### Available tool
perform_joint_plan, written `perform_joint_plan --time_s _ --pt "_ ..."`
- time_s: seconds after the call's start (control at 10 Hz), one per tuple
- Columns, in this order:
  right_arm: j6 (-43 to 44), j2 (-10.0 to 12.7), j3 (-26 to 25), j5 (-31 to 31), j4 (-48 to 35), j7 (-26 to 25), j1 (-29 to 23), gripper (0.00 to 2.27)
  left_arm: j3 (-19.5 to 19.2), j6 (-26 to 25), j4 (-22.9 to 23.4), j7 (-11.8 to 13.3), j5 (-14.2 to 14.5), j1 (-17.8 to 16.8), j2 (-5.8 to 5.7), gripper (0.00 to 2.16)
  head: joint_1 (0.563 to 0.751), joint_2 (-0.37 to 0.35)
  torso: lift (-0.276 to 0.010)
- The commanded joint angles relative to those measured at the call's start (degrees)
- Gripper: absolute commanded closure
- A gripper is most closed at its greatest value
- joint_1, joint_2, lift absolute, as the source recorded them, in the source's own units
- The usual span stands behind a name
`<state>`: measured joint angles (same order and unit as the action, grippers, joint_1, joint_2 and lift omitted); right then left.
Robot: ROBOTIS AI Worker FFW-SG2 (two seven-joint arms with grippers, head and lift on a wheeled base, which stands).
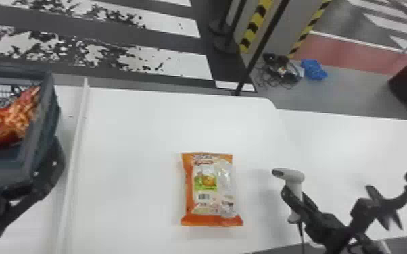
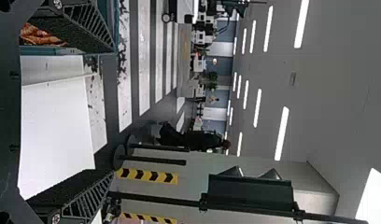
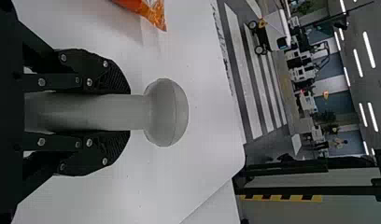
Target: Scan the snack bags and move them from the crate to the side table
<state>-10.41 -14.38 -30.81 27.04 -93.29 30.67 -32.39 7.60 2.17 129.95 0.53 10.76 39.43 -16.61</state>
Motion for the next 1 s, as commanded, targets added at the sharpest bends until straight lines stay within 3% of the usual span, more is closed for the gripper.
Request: perform_joint_plan --time_s 0.0,0.1,0.4,0.6,0.7,0.9 --pt "0.07 4.27 -0.3 2.14 -8.31 -0.26 -4.7 2.23 -0.04 -0.02 0.39 -0.36 0.05 0.04 -0.09 0.07 0.695 -0.35 -0.087" --pt "-0.45 6.47 0.75 2.67 -12.88 -0.26 -7.51 2.23 0.05 -0.02 0.65 -0.53 0.05 0.39 -0.27 0.07 0.695 -0.35 -0.087" --pt "-0.28 8.4 8.05 3.02 -20.62 -0.34 -13.84 2.24 -0.39 1.21 1.18 -1.85 -0.83 2.76 0.08 0.07 0.695 -0.35 -0.087" --pt "0.43 8.75 11.39 3.02 -22.38 -0.43 -16.04 2.24 0.4 2.26 1.18 -3.35 -1.45 3.29 0.78 0.07 0.695 -0.278 -0.087" --pt "7.46 8.66 13.5 2.4 -23.78 -2.89 -19.03 2.24 1.01 2.26 1.0 -3.26 -1.8 2.59 1.31 0.07 0.695 -0.253 -0.087" --pt "10.97 8.58 18.07 -0.14 -25.72 -6.15 -21.93 2.24 1.98 1.74 -0.05 -3.26 -1.8 1.09 1.4 0.07 0.695 -0.244 -0.087"
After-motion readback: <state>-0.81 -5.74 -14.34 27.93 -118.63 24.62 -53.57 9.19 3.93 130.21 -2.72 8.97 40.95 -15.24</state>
